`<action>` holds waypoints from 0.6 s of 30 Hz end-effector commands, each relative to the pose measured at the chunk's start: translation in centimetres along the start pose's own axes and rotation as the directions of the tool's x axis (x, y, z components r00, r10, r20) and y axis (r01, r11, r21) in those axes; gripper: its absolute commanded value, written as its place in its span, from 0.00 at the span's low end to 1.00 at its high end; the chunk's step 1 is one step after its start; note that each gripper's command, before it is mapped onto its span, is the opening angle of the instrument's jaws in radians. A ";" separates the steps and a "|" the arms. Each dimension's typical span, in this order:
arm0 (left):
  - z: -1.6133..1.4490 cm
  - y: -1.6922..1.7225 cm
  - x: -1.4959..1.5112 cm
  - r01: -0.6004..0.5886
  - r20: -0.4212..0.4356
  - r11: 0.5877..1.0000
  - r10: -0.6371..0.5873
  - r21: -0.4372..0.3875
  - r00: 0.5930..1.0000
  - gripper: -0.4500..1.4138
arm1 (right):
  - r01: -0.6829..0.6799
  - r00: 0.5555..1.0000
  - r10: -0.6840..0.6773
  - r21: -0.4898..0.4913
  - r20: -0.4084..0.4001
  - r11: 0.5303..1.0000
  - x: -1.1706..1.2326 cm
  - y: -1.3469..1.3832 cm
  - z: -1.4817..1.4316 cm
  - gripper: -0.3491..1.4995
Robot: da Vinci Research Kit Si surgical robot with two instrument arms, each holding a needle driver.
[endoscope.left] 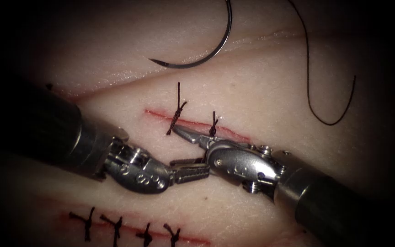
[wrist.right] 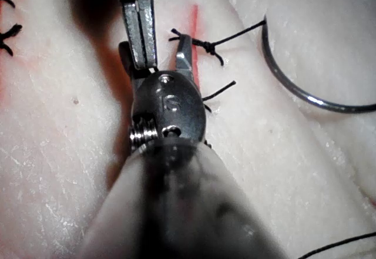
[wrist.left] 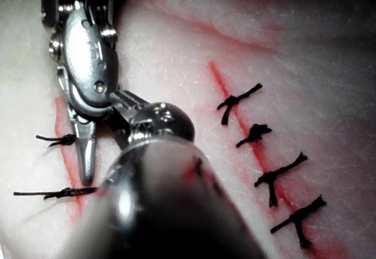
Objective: Wound Closure
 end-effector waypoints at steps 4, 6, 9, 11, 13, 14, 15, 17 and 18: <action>0.04 0.07 -0.03 0.001 0.001 1.000 -0.001 -0.003 1.000 0.00 | 0.049 0.999 -0.049 0.006 -0.004 0.999 -0.03 -0.05 0.09 0.00; 0.04 0.08 -0.03 0.001 0.001 1.000 -0.001 -0.003 1.000 0.00 | 0.067 0.998 -0.067 -0.004 0.010 0.998 -0.02 -0.06 0.08 0.00; 0.00 0.08 -0.03 0.000 0.000 1.000 0.000 -0.004 1.000 0.00 | 0.084 0.996 -0.084 -0.009 0.008 0.996 -0.01 -0.06 0.06 0.00; -0.05 0.09 -0.03 0.000 -0.003 1.000 0.000 -0.007 1.000 0.00 | 0.071 0.997 -0.071 -0.004 0.007 0.997 0.01 -0.05 0.03 0.36; -0.18 0.11 -0.04 -0.001 0.003 1.000 0.001 -0.008 1.000 0.00 | 0.042 0.999 -0.042 -0.017 -0.002 0.999 0.06 -0.08 -0.07 0.72; -0.35 0.17 -0.11 0.011 0.004 1.000 -0.011 0.003 1.000 0.00 | 0.022 1.000 -0.022 -0.021 0.000 1.000 0.15 -0.10 -0.23 0.86; -0.47 0.20 -0.21 0.019 0.008 1.000 -0.020 0.021 1.000 0.00 | 0.011 1.000 -0.012 -0.033 -0.005 0.999 0.21 -0.10 -0.36 0.88; -0.62 0.23 -0.41 0.042 0.018 0.998 -0.042 0.036 0.999 0.00 | -0.010 1.000 0.009 -0.065 -0.018 0.998 0.29 -0.08 -0.60 0.88; -0.65 0.23 -0.48 0.048 0.020 0.998 -0.049 0.040 0.999 0.00 | -0.015 1.000 0.013 -0.076 -0.019 0.997 0.32 -0.06 -0.69 0.88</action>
